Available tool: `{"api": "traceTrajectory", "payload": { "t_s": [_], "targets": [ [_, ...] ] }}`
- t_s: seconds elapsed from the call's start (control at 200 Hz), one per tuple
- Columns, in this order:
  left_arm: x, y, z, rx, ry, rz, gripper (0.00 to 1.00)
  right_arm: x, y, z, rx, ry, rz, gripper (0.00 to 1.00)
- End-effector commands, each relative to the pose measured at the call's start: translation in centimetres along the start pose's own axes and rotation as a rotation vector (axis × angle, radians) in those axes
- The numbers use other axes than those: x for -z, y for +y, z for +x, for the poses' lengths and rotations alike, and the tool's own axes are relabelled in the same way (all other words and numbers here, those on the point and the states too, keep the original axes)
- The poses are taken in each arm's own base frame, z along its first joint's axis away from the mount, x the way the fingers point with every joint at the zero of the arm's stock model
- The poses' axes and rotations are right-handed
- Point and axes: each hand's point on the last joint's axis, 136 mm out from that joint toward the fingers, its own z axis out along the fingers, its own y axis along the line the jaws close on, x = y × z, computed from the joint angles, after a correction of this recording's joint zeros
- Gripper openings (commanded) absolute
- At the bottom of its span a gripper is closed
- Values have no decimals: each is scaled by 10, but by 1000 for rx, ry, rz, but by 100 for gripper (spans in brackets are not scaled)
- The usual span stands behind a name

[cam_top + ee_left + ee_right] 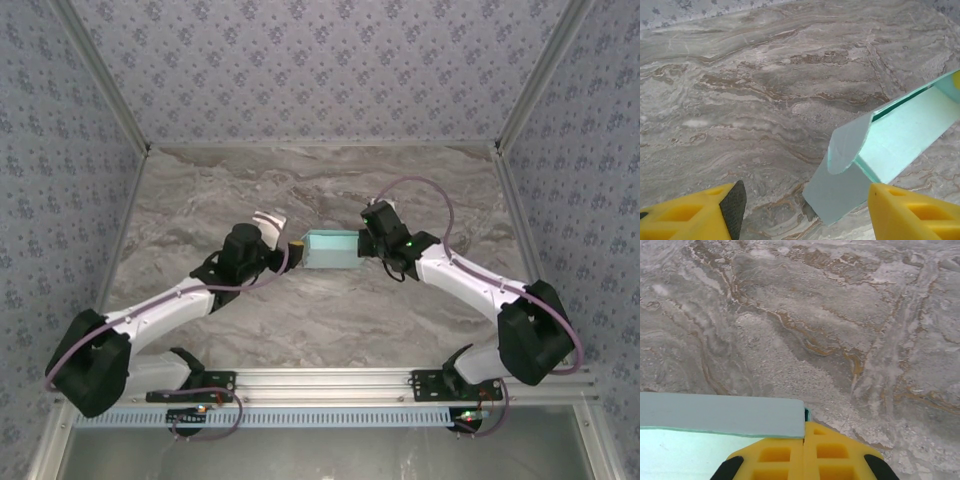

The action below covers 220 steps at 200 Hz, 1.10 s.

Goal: Fold the paper box

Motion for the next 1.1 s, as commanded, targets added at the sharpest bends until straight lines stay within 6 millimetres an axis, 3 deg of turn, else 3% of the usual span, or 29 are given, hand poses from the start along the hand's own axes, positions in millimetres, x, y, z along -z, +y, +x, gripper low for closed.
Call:
{"api": "traceTrajectory", "payload": {
  "t_s": [0.0, 0.205, 0.39, 0.465, 0.64, 0.869, 1.094],
  "targets": [
    [-7, -16, -32, -66, -81, 54, 68, 9, -16, 2, -15, 5, 87, 0],
    [-33, -33, -39, -171, -57, 130, 68, 9, -16, 1, -10, 2, 104, 0],
    [-63, -39, -26, -208, 43, 170, 36, 7, -17, 2, -10, 10, 111, 0],
    [-64, -41, -27, -208, 47, 177, 25, 8, -18, 2, -16, 8, 113, 0],
    [-58, -43, -35, -188, 44, 188, 25, 10, -18, -1, -24, -2, 114, 0],
    [-62, -45, -36, -90, 83, 190, 2, 11, -16, -5, -29, -22, 127, 0],
    [-63, -47, -50, 59, 75, 186, 0, 13, -12, -2, -30, -37, 147, 0]
  ]
}}
